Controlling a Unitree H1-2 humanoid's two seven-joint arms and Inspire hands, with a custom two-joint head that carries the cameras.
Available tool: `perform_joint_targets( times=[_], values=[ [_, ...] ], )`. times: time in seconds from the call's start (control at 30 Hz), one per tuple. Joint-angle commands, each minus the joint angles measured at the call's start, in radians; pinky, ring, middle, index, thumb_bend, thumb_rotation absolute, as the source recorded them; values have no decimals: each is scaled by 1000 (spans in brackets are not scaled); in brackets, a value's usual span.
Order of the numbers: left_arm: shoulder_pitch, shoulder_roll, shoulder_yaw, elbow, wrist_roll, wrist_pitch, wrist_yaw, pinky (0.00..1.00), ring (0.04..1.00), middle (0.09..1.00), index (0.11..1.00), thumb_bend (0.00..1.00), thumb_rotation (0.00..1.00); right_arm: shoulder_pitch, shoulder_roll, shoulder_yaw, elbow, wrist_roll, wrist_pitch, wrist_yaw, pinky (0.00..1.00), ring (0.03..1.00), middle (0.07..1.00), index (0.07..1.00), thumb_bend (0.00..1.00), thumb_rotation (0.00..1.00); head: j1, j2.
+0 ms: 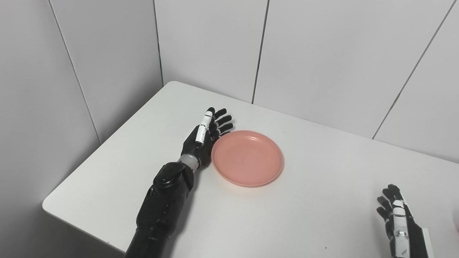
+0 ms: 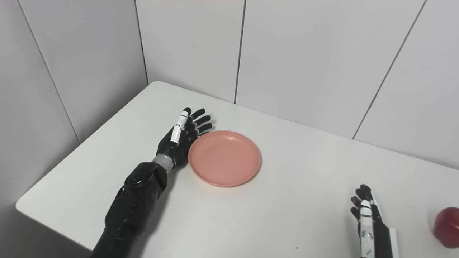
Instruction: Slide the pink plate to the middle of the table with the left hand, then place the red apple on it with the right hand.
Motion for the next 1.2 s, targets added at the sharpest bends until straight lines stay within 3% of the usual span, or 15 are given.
perform_joint_targets(
  times=[0.0, 0.53, 1.17],
  values=[
    [0, -14, -9, 8, 5, 9, 8, 865, 865, 871, 852, 391, 1000, -26, 4, -6, -30, 10, -51, -2, 934, 920, 929, 925, 181, 1000, -3, 2],
    [4, -70, -29, -19, 18, 16, 43, 823, 839, 846, 828, 400, 1000, -27, 3, 0, -39, -6, -44, -4, 902, 903, 923, 916, 170, 1000, -27, 20],
    [27, -135, -70, -94, 46, 42, 74, 856, 864, 873, 863, 391, 1000, -31, 22, 5, -48, -23, -32, -19, 908, 899, 913, 907, 193, 1000, -72, 47]
  ],
)
